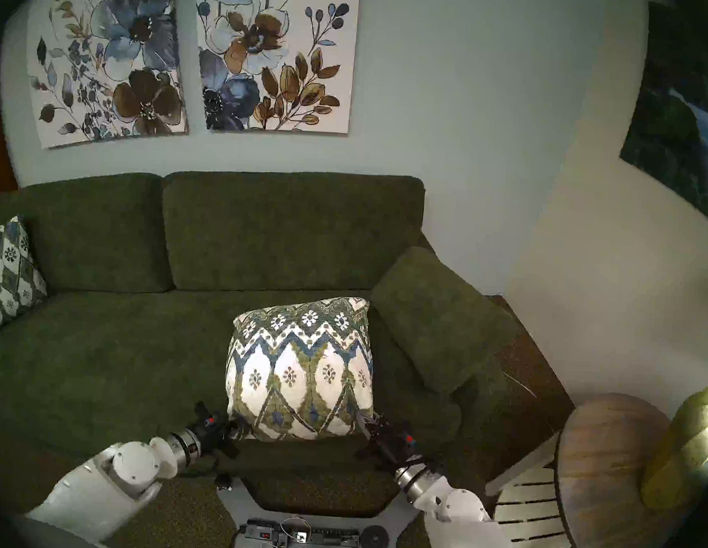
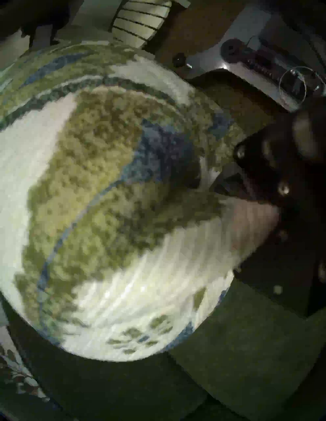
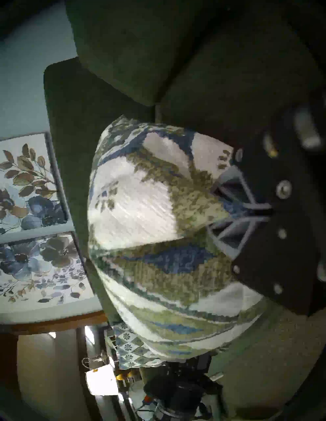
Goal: Fluff a cushion
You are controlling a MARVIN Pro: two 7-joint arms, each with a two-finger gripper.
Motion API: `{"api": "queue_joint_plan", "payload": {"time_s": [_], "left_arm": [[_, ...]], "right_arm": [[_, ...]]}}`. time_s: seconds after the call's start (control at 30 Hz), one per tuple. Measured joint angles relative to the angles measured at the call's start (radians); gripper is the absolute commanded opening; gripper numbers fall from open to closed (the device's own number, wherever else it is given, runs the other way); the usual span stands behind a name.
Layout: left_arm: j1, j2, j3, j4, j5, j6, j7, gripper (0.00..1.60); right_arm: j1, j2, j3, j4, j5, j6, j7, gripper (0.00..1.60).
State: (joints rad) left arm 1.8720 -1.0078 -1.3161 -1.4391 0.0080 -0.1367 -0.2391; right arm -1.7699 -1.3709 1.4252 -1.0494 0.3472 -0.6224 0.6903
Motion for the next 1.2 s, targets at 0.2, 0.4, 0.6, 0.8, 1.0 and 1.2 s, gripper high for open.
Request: {"api": "queue_joint_plan", "payload": {"time_s": [0.2, 0.4, 0.6, 0.8, 1.0, 1.2], "left_arm": [[-0.045, 0.023, -0.038, -0.05, -0.001, 0.002, 0.0, 0.0], [-0.093, 0.041, -0.09, -0.119, -0.004, 0.002, 0.002, 0.0], [-0.142, 0.051, -0.134, -0.189, -0.006, 0.008, 0.004, 0.0], [-0.185, 0.064, -0.179, -0.248, -0.007, 0.013, 0.007, 0.0], [-0.232, 0.081, -0.221, -0.312, -0.007, 0.024, 0.009, 0.0], [-0.28, 0.098, -0.245, -0.372, -0.006, 0.042, 0.011, 0.0]], "right_arm": [[0.03, -0.01, 0.01, -0.07, 0.007, -0.026, -0.003, 0.0], [0.083, -0.025, 0.019, -0.135, 0.018, -0.039, -0.006, 0.0], [0.133, -0.047, 0.016, -0.199, 0.027, -0.046, -0.005, 0.0], [0.176, -0.066, 0.009, -0.258, 0.038, -0.051, -0.002, 0.0], [0.219, -0.08, 0.003, -0.323, 0.05, -0.053, -0.001, 0.0], [0.264, -0.093, 0.001, -0.388, 0.064, -0.057, 0.002, 0.0]]}}
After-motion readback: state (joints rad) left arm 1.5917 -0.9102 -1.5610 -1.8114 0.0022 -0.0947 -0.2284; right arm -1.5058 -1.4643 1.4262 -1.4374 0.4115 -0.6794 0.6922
